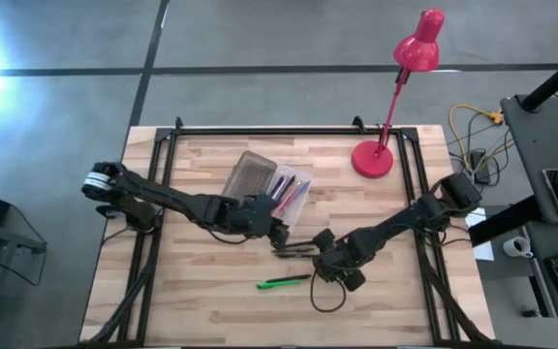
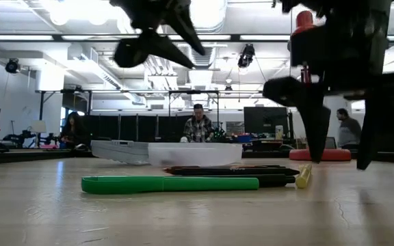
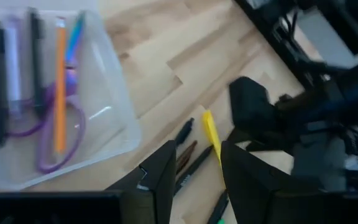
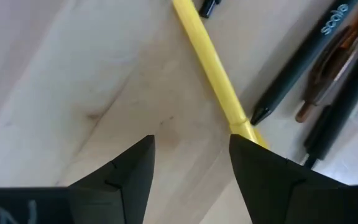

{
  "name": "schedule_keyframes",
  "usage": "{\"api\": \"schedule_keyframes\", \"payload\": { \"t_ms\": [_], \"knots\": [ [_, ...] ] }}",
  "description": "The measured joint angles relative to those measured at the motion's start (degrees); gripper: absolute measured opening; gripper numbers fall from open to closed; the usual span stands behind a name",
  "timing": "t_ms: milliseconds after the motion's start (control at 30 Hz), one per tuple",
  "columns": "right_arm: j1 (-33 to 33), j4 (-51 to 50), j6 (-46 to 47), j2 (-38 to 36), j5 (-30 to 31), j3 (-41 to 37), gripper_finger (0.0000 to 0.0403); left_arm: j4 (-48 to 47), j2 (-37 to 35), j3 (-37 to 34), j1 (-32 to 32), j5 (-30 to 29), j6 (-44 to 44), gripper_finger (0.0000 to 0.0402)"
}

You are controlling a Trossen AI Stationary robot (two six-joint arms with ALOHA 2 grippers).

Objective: Pick & place school supplies into a supply box
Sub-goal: Put the yellow pen into the supply box

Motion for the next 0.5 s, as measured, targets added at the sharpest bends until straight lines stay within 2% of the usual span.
{"api": "schedule_keyframes", "payload": {
  "t_ms": [267,500],
  "knots": [
    [-1.34,3.69,-4.48,-0.20,0.28,0.02,0.0198,1.27,-12.11,-12.10,-2.39,-9.00,-9.67,0.0111],
    [-4.67,4.81,-3.37,3.26,-1.01,0.06,0.0188,10.46,-20.31,-23.19,-2.66,-9.97,-14.41,0.0111]
  ]
}}
